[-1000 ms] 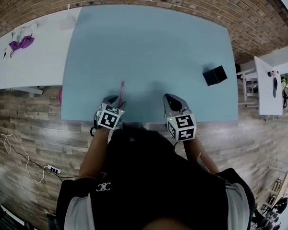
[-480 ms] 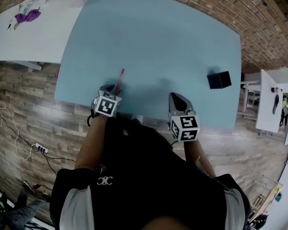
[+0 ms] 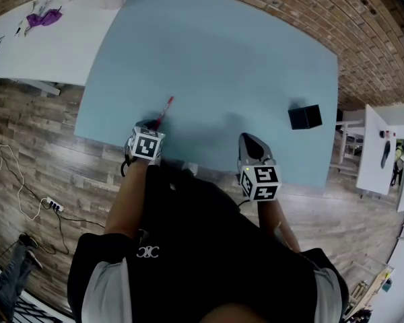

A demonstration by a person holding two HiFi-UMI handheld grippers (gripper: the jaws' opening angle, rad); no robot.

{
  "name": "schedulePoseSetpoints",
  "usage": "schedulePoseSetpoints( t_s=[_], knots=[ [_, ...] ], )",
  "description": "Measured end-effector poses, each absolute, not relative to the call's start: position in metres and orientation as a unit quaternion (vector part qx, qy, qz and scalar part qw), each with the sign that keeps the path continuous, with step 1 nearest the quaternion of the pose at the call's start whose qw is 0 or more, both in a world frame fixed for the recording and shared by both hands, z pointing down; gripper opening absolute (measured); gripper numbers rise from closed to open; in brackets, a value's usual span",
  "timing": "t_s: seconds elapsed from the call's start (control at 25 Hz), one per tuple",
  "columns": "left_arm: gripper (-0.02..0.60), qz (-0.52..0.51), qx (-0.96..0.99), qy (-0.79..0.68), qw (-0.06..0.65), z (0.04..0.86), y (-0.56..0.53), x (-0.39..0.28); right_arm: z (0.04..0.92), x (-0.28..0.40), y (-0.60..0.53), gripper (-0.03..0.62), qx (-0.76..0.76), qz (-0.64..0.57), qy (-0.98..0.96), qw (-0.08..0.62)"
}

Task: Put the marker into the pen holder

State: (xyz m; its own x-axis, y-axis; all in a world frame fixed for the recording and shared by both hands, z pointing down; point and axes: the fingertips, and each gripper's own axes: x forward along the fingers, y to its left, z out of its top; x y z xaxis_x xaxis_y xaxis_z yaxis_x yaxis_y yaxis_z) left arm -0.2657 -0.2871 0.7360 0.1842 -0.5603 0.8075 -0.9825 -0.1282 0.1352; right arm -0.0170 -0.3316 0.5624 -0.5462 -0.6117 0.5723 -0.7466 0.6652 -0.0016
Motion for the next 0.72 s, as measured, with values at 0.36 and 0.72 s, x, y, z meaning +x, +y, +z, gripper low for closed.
schedulePoseSetpoints(
  t_s=[0.36,0.72],
  knots=[
    [0.063,0.191,0.699,-0.618,0.304,0.66,-0.323,-0.3,0.555,-0.026,-0.336,0.005,0.395,0.118,-0.872,0.262],
    [0.063,0.158,0.769,-0.595,0.17,0.549,-0.363,-0.311,0.542,-0.057,-0.332,0.005,0.428,0.114,-0.865,0.237]
  ],
)
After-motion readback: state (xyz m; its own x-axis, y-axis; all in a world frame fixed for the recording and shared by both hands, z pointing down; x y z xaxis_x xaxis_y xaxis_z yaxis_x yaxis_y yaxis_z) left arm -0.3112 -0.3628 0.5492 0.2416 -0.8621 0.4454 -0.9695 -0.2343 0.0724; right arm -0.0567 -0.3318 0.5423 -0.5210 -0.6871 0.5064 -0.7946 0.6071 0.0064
